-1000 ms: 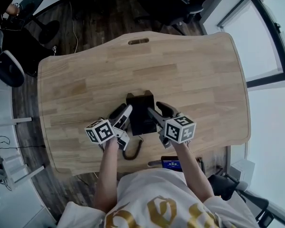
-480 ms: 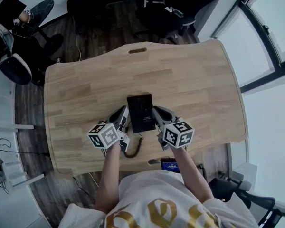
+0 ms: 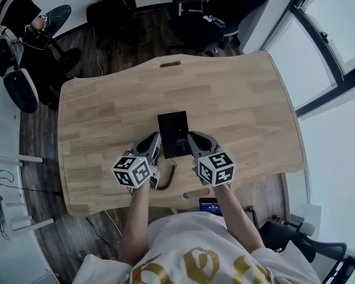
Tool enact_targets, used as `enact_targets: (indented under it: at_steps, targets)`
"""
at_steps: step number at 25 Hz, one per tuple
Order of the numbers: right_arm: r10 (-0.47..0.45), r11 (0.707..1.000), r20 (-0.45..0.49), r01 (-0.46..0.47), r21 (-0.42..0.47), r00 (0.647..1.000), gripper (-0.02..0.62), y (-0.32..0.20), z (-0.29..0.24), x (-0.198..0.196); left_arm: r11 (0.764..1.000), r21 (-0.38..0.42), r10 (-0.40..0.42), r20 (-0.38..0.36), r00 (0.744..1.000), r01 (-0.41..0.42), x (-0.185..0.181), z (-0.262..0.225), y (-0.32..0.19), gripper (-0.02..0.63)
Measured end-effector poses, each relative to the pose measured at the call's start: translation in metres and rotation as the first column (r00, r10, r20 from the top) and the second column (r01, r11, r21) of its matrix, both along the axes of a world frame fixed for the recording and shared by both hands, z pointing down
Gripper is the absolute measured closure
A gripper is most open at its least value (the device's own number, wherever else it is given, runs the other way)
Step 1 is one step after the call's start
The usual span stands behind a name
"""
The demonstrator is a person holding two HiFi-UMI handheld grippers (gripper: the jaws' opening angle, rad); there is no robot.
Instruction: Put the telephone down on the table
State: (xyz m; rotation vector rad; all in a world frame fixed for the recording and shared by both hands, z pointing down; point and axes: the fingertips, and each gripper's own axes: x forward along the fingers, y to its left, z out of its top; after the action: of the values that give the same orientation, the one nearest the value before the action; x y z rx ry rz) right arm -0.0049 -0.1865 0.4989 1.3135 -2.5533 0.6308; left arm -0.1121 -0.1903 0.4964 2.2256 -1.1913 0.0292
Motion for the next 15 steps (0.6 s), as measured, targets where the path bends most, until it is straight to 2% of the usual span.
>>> enact_targets:
  at_steps: [9, 15]
  targets:
    - [0.053, 0.996, 0.029, -0.055, 0.067, 0.998, 0.578, 0.029, -0.029, 0.012, 0.994, 0.111, -0.026, 0.087, 0.996, 0.016, 0.000, -0.029, 0.025, 0.597]
    - [0.050, 0.994, 0.016, -0.052, 0.101, 0.999, 0.580, 0.041, -0.041, 0.015, 0.990, 0.134, -0.059, 0.100, 0.993, 0.046, 0.000, -0.040, 0.036, 0.597]
